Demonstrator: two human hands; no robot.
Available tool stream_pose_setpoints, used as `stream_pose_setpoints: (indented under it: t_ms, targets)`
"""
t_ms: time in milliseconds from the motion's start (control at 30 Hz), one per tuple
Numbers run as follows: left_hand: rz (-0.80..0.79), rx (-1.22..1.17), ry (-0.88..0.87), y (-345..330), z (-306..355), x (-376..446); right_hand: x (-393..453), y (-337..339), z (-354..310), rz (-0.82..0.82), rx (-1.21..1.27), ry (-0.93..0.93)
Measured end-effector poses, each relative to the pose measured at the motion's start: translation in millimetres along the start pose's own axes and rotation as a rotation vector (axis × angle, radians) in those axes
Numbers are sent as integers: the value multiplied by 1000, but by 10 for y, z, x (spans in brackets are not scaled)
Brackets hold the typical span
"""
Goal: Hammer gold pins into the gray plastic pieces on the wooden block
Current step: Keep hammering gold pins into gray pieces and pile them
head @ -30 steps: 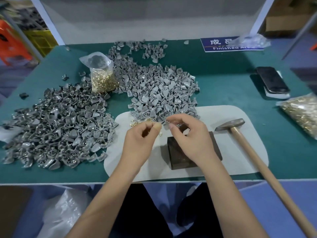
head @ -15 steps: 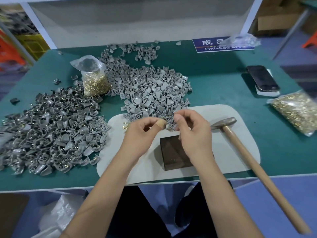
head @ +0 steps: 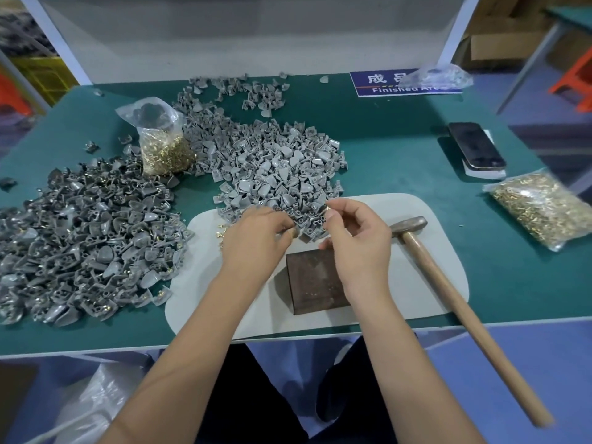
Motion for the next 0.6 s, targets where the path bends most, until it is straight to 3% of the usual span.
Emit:
stream_pose_setpoints:
  t_ms: [200,367,433,600]
  targets:
    - [29,-114,23,51,-50,-89,-18,-14,-29,-1,17,-17]
    - [46,-922,124,239,124,-268,-19,-6,-30,-15,2,-3]
    - [31,-1084,146,296,199,-345,-32,-2,-49,-29,-35,19]
    - [-60,-1134,137,251,267,-476,-103,143,-162,-72,71,26]
Point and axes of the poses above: each hand's wrist, its own x-axis towards the middle knuckle, its own y-axis out of the back of the hand, z = x × y, the point moved 2 cm from there along x, towards the middle knuckle, and after that the axes turned 4 degrees about -x, right-handed, at the moved point
